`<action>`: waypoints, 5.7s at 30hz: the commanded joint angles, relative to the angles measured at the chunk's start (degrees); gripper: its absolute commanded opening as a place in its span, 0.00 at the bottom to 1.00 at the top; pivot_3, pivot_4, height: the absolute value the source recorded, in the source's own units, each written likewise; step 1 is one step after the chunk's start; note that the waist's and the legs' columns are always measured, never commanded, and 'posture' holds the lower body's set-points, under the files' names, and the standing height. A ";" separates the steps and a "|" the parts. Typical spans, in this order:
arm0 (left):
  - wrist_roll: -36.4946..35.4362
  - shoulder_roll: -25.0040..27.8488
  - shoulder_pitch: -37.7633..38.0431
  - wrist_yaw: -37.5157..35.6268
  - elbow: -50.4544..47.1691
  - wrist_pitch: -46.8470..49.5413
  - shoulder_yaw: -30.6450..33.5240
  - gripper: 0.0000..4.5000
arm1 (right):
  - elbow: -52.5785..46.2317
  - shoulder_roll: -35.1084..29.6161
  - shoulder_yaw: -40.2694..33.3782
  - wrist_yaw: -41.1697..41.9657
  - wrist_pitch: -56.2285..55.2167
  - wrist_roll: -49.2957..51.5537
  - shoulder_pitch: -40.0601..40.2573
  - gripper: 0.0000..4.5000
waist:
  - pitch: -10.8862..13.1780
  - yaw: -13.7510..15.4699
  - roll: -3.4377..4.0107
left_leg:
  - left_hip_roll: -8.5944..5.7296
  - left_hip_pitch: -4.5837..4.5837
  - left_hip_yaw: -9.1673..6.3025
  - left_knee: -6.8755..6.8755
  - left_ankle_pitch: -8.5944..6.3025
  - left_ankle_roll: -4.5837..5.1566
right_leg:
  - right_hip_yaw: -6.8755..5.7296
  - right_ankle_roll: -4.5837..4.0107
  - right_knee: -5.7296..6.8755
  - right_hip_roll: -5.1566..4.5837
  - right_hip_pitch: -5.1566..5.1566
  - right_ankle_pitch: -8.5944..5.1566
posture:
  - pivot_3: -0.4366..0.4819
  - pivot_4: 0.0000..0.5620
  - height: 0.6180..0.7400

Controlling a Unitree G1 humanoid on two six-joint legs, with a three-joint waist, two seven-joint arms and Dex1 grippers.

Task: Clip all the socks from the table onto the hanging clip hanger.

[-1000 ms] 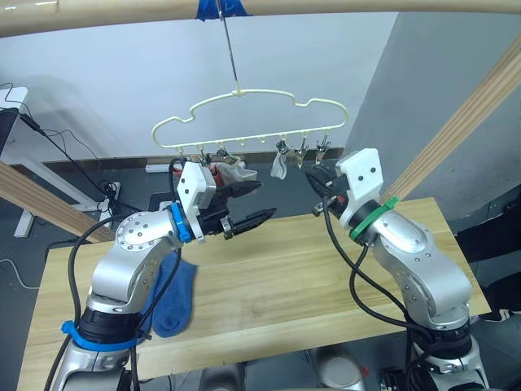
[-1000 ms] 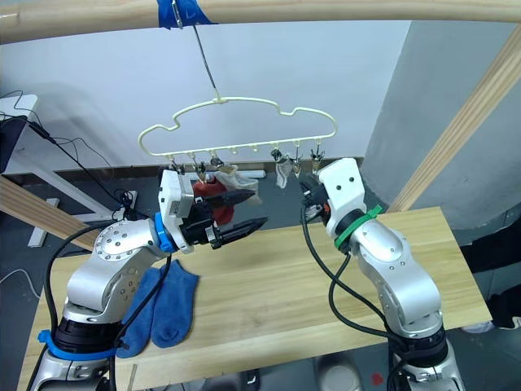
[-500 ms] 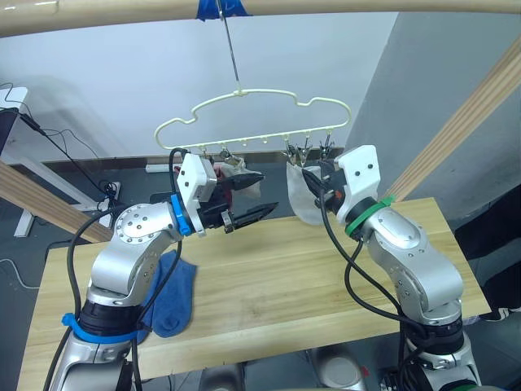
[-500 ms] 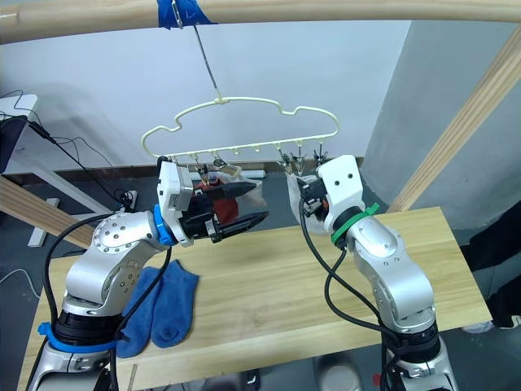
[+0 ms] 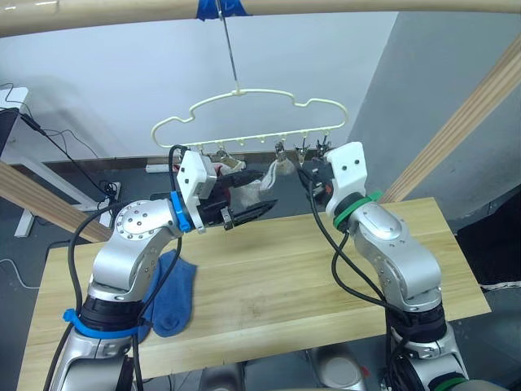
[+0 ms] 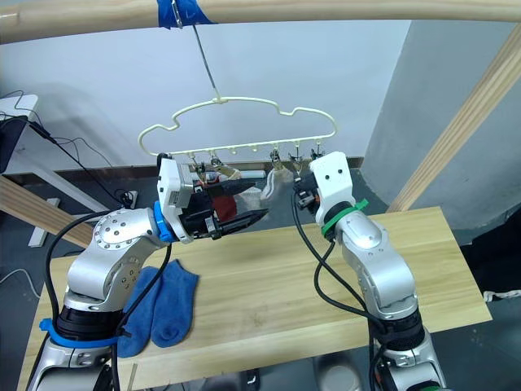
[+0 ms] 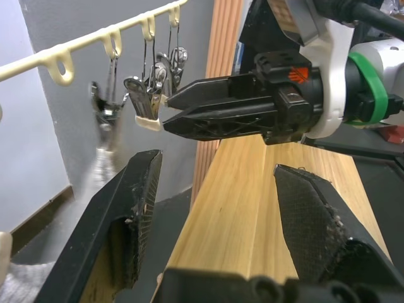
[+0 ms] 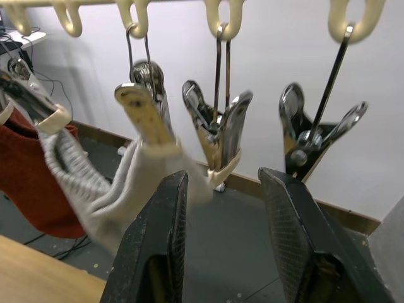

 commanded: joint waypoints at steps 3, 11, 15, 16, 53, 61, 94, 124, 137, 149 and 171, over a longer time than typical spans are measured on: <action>0.28 0.15 -1.00 -0.73 -0.23 -1.56 0.29 0.69 | 1.37 1.93 0.49 -1.17 -2.94 -1.55 -1.75 0.40 | 0.00 -0.01 0.00 | 0.00 0.00 0.00 0.00 0.00 0.00 | -0.01 0.00 0.05 0.00 -0.02 0.00 | 0.20 0.49 1.00; 0.50 0.02 -0.98 -0.99 -0.08 -1.99 0.27 0.69 | 3.13 3.17 0.15 -2.03 -4.73 -2.91 -2.68 0.40 | 0.00 -0.01 0.00 | 0.00 0.00 0.00 0.02 0.00 0.00 | 0.00 0.00 0.07 -0.01 -0.03 0.00 | 0.20 0.49 1.00; -1.23 -0.49 -1.13 -1.30 -0.14 -1.19 0.84 0.69 | 3.46 4.09 -0.35 -2.88 -5.04 -3.44 -3.01 0.40 | 0.00 -0.01 0.00 | 0.01 0.00 -0.01 0.02 0.00 0.00 | 0.00 -0.01 0.09 -0.01 -0.04 0.00 | 0.20 0.49 1.00; -2.02 -0.53 -1.11 -1.47 -0.30 -0.64 1.11 0.69 | 3.47 4.38 -0.46 -3.23 -5.07 -3.49 -3.09 0.40 | 0.00 -0.01 0.00 | 0.01 0.00 0.00 0.02 0.00 0.00 | 0.00 -0.01 0.10 -0.01 -0.04 0.00 | 0.20 0.49 1.00; -1.18 -0.83 -1.28 -1.01 -0.28 -1.05 0.33 0.69 | -0.61 14.74 -0.81 -11.53 2.33 -4.47 -3.61 0.40 | -0.01 -0.08 0.01 | 0.03 0.00 -0.01 0.05 0.01 0.00 | 0.00 -0.02 0.18 -0.03 -0.08 0.01 | 0.19 0.48 1.00; -1.08 -0.85 -1.10 -1.12 -0.39 -0.97 0.19 0.69 | -2.89 16.78 -0.91 -12.97 5.09 -4.94 -2.76 0.40 | -0.01 -0.08 0.01 | 0.06 0.00 -0.02 0.06 0.01 0.00 | 0.00 -0.02 0.21 -0.04 -0.08 0.01 | 0.19 0.48 1.00; -0.93 -0.85 -1.27 -1.89 -0.22 -0.96 -0.27 0.69 | -1.38 20.24 -2.09 -15.67 5.09 -1.02 -6.89 0.40 | -0.01 -0.17 0.01 | 0.04 0.00 -0.02 0.06 0.01 0.00 | 0.00 -0.02 0.21 -0.04 -0.09 0.01 | 0.18 0.47 1.00; -0.47 -0.80 -0.88 -1.78 -0.41 -1.35 -0.37 0.69 | 1.58 16.69 -0.43 -11.39 2.28 -0.94 -6.87 0.40 | -0.01 -0.18 0.02 | 0.03 0.00 -0.02 0.08 0.01 0.00 | -0.01 -0.03 0.24 -0.03 -0.09 0.02 | 0.19 0.47 1.00; -0.36 -0.66 -0.66 -1.71 -0.36 -1.40 -0.30 0.69 | 4.37 15.99 -1.17 -9.82 -0.64 -1.48 -7.73 0.40 | -0.02 -0.16 0.02 | 0.03 0.00 -0.02 0.08 0.01 0.00 | -0.01 -0.03 0.24 -0.04 -0.09 0.02 | 0.20 0.47 1.00; -0.46 -0.68 -0.48 -1.59 -0.65 -1.22 -0.39 0.69 | 3.83 15.97 -1.24 -10.39 -0.65 -2.41 -7.16 0.40 | -0.02 -0.17 0.02 | 0.03 0.00 -0.02 0.09 0.01 0.00 | -0.01 -0.03 0.26 -0.04 -0.09 0.02 | 0.20 0.47 1.00; 0.58 -1.89 2.90 5.10 -0.32 0.40 1.49 0.69 | 3.98 16.11 -1.71 -10.66 -1.88 -2.82 -7.25 0.00 | -0.04 -0.24 0.04 | 0.05 0.00 -0.02 0.10 0.01 0.00 | -0.01 -0.03 0.27 -0.04 -0.09 0.02 | 0.20 0.47 1.00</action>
